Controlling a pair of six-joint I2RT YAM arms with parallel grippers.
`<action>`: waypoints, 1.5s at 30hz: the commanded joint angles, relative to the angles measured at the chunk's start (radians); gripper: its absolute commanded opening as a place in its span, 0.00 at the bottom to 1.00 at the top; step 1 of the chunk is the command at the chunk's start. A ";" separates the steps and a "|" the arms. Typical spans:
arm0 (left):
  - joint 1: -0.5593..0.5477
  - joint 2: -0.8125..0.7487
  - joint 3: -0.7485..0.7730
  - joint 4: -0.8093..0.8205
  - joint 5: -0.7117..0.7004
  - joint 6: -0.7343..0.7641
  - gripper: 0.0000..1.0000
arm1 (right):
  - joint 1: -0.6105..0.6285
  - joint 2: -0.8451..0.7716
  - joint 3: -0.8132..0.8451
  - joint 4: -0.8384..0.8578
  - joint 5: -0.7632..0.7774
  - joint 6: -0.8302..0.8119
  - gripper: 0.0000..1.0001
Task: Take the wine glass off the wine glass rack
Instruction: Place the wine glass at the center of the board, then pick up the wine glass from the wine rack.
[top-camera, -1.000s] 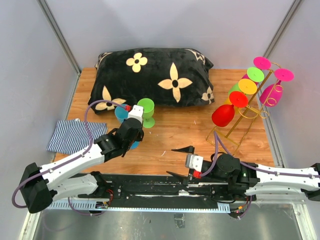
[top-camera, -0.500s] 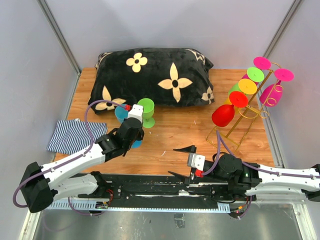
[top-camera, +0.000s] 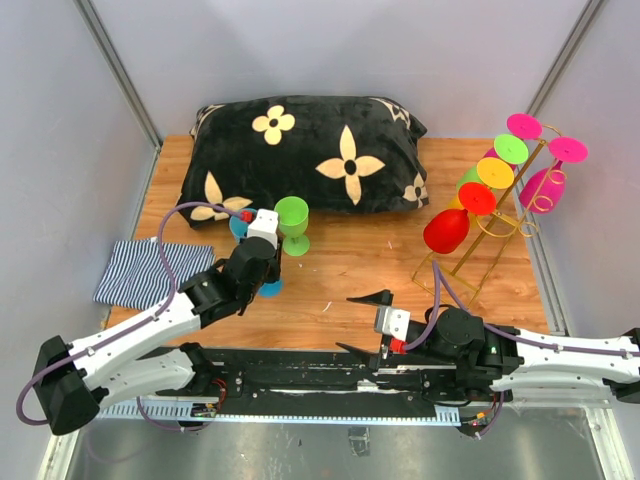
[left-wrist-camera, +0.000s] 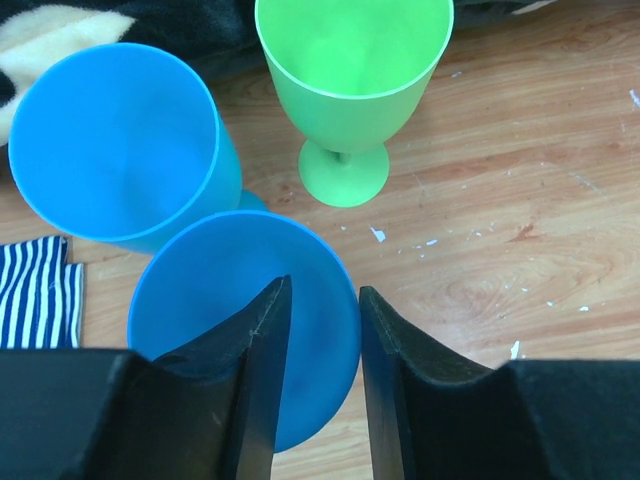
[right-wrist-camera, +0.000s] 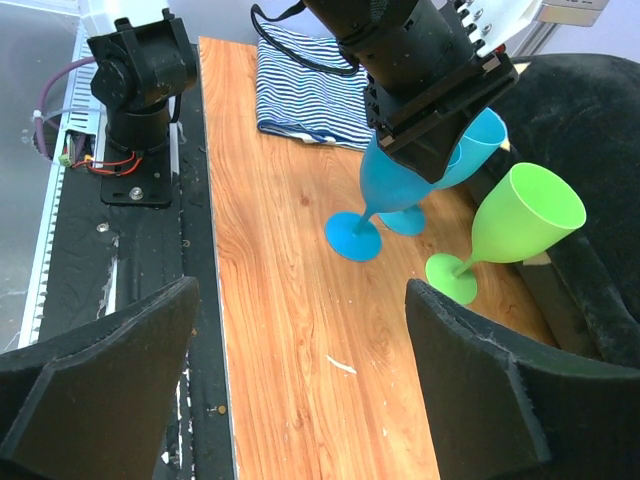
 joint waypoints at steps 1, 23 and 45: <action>0.006 -0.020 0.041 -0.048 -0.040 0.013 0.40 | 0.011 -0.009 0.007 -0.002 0.018 0.025 0.85; 0.078 -0.302 0.098 -0.120 0.221 0.015 1.00 | 0.008 0.193 0.360 -0.440 0.361 0.347 0.98; 0.316 -0.633 0.047 -0.233 0.239 -0.085 1.00 | -0.554 0.463 1.045 -0.593 0.363 0.059 0.98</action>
